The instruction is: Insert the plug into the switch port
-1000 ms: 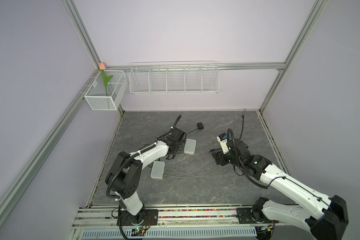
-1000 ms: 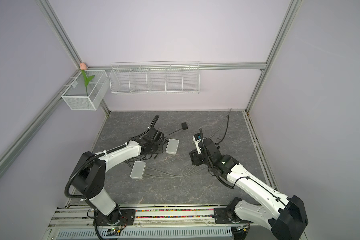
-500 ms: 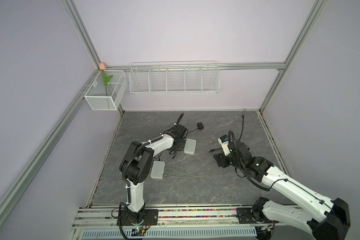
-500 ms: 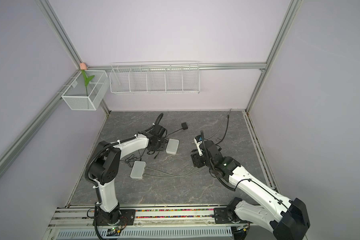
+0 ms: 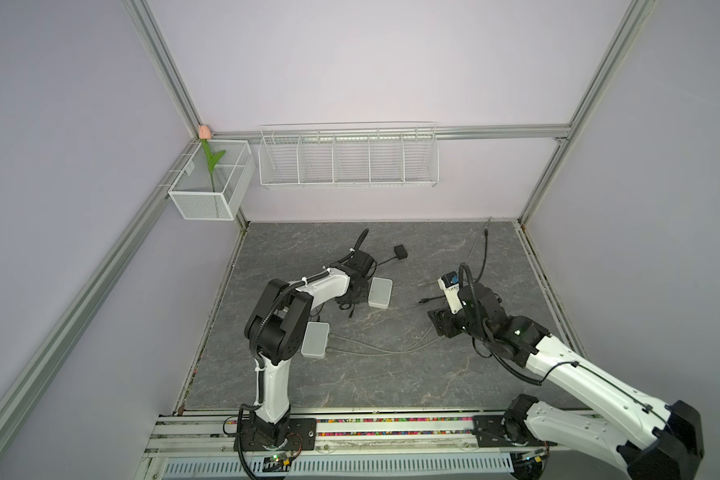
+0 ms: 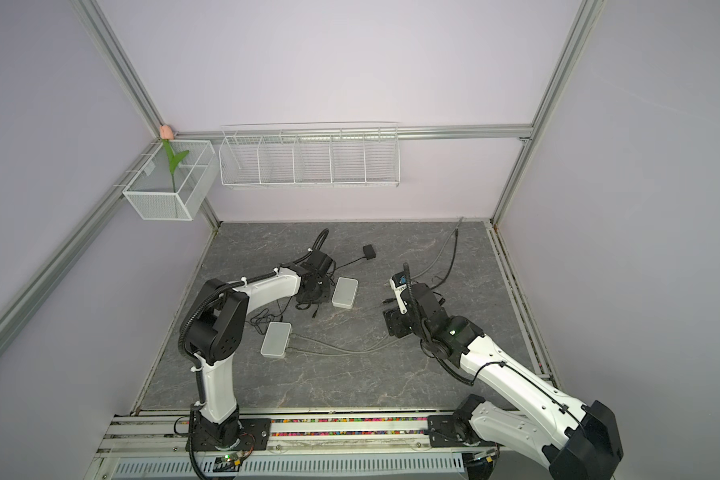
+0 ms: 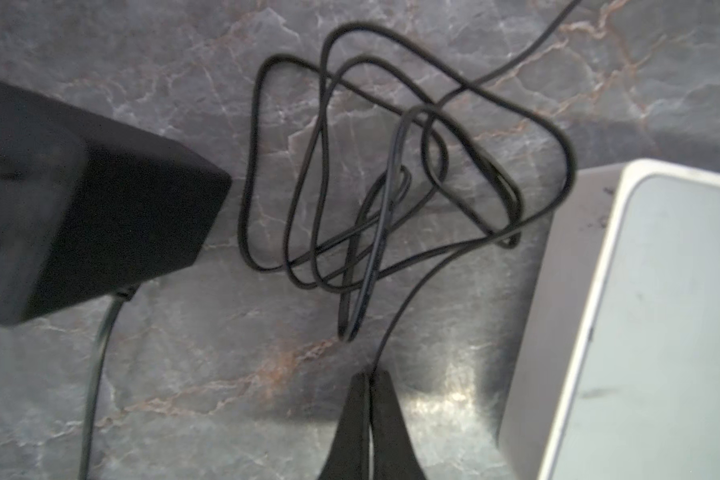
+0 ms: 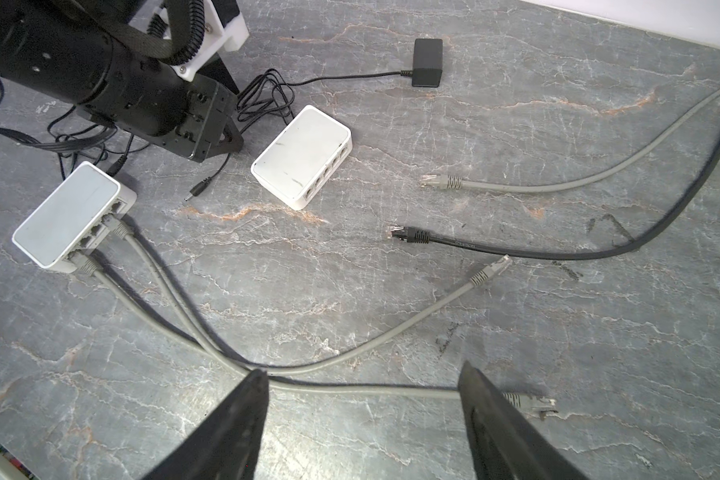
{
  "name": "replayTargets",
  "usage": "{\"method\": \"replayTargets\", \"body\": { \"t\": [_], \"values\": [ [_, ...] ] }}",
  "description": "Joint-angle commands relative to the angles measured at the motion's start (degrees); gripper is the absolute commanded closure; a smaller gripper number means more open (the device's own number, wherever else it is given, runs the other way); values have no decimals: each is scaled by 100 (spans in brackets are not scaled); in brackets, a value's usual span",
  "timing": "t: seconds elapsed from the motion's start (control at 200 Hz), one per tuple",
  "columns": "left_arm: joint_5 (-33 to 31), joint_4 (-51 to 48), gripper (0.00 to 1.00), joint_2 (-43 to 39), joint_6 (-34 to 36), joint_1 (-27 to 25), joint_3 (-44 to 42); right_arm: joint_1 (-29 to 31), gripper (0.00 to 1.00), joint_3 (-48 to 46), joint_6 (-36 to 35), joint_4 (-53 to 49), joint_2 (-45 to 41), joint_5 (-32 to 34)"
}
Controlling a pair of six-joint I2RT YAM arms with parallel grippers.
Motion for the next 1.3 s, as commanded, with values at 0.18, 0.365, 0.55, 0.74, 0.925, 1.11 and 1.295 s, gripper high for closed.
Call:
{"method": "replayTargets", "body": {
  "t": [0.18, 0.365, 0.55, 0.74, 0.925, 1.11, 1.295],
  "values": [
    [925, 41, 100, -1370, 95, -36, -321, 7, 23, -329, -233, 674, -595, -1216],
    [2037, 602, 100, -2250, -17, -32, -598, -19, 19, -471, -123, 1284, -712, -2366],
    [3005, 1718, 100, -2801, -324, -32, -1202, -192, 18, -357, 126, 1715, -201, -3279],
    [3318, 2418, 100, -2975, -636, -38, -1602, -518, 20, -150, 633, 2292, 554, -4018],
    [3439, 3262, 100, -3240, -1056, -50, -2107, -614, 22, -113, 1000, 3023, 1212, -4499],
    [3369, 3747, 100, -3398, -1273, -83, -2367, -612, 28, -44, 1155, 3448, 1629, -4618],
    [3346, 3934, 100, -3343, -1390, -129, -2403, -594, 42, 189, 1265, 3693, 2076, -4885]
  ]
}}
